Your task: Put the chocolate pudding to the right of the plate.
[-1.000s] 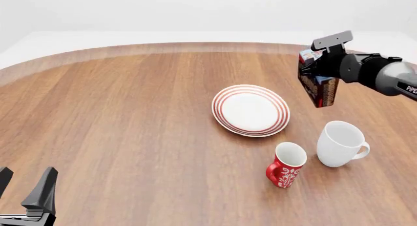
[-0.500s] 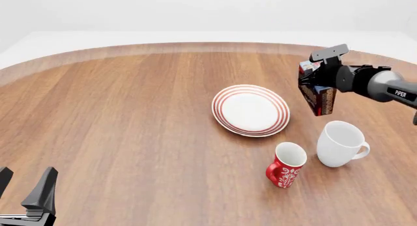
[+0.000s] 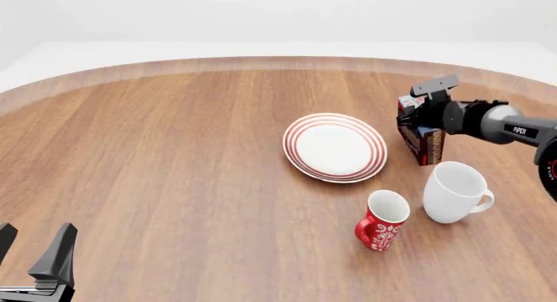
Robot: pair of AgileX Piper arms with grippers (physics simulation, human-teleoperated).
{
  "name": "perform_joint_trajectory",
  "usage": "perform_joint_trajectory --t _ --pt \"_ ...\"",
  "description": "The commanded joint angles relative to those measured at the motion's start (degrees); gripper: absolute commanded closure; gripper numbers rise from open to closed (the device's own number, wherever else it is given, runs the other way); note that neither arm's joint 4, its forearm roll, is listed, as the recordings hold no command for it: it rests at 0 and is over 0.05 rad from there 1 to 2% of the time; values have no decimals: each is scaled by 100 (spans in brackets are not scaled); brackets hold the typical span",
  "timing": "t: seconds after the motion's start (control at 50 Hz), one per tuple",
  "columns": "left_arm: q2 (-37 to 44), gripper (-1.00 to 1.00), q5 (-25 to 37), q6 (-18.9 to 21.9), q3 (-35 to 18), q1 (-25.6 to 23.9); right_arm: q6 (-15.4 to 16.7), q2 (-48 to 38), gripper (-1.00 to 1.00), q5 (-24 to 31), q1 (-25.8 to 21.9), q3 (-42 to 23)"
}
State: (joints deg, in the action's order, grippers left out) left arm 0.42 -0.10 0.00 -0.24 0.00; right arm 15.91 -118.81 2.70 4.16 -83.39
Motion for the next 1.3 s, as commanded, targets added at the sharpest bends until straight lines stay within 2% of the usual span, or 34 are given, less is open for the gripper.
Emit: perform_joint_trajectory --t 0.02,0.32,0.34,0.58,0.68,0.7,0.74,0.84,0.88,0.94,0.96,1.02,1.12,1.22,1.3 --pt "0 -100 0 0 0 0 -56 -146 100 -93 40 -2" --pt "0 -100 0 0 0 0 -41 -244 100 -191 71 60" --pt "0 -100 0 0 0 0 -30 -102 -100 -344 -75 205" --pt "0 -100 0 0 0 0 -136 602 -100 -35 74 198" --pt "0 -100 0 0 0 0 -19 1057 -100 29 123 312" --pt "0 -100 0 0 0 0 -90 1339 -100 207 91 266" --pt "0 -100 0 0 0 0 -6 1756 -100 354 54 267" --pt "0 -100 0 0 0 0 -132 2427 -100 744 -137 67" --pt "0 -100 0 0 0 0 -162 3018 -100 1141 -347 -154" --pt "0 -100 0 0 0 0 -107 3300 -100 1261 -386 -203" --pt "0 -100 0 0 0 0 -121 3816 -100 1610 -566 -424" --pt "0 -100 0 0 0 0 -70 4241 -100 1880 -644 -625" --pt "0 -100 0 0 0 0 141 5434 -100 2605 -939 -1266" --pt "0 -100 0 0 0 0 405 6677 -100 3194 -900 -1926" --pt "0 -100 0 0 0 0 696 7019 -100 3439 -1041 -2210"
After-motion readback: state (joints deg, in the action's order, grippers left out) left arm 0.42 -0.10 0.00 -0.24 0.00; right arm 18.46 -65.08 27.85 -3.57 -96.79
